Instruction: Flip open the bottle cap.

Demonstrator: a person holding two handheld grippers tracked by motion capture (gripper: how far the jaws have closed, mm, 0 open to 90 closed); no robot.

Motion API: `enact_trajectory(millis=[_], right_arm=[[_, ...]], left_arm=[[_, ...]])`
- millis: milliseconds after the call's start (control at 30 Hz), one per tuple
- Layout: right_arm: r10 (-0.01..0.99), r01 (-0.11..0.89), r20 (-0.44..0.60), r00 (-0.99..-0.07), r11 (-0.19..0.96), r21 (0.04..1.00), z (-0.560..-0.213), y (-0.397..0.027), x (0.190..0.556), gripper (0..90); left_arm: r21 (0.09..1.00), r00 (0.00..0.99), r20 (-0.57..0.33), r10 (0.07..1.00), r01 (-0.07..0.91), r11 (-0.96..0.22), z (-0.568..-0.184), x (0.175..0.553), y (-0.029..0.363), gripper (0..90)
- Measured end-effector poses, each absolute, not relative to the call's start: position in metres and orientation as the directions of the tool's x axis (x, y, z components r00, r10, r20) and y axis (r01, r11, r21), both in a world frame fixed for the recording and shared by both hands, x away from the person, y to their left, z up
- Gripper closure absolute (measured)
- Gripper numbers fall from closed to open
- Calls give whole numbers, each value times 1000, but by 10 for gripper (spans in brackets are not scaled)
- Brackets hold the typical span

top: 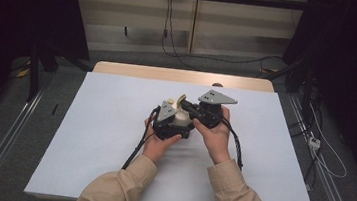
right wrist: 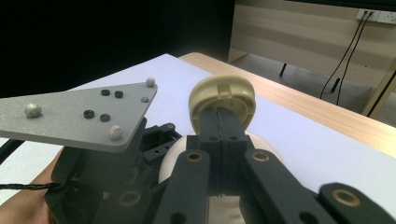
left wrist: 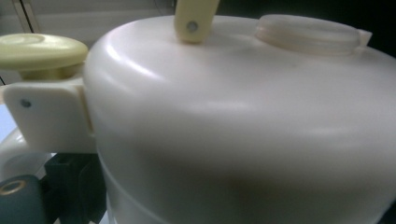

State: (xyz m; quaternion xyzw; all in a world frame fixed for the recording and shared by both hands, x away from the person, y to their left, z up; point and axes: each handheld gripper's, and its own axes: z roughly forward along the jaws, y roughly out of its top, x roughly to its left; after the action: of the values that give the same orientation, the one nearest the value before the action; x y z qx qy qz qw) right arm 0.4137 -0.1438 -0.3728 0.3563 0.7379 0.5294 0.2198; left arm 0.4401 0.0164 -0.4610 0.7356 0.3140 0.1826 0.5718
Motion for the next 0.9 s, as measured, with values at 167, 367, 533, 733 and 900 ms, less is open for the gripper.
enact_trajectory(millis=[167, 367, 533, 733, 900], right_arm=[[759, 294, 51, -649, 188, 937, -373, -143, 415, 900], [762, 297, 50, -646, 191, 936, -373, -142, 417, 900], [759, 299, 50, -649, 193, 935, -373, -141, 419, 900], [760, 298, 52, -648, 190, 935, -373, -140, 421, 898], [759, 297, 53, -649, 188, 936, -373, -139, 420, 858]], left_arm=[[956, 736, -90, 671, 253, -149, -461, 440, 16, 54], [956, 736, -89, 671, 253, -151, -461, 440, 17, 53], [956, 736, -90, 671, 254, -151, -461, 440, 17, 53], [955, 734, -92, 673, 255, -148, -461, 440, 17, 53], [956, 736, -93, 671, 255, -147, -461, 440, 17, 52]])
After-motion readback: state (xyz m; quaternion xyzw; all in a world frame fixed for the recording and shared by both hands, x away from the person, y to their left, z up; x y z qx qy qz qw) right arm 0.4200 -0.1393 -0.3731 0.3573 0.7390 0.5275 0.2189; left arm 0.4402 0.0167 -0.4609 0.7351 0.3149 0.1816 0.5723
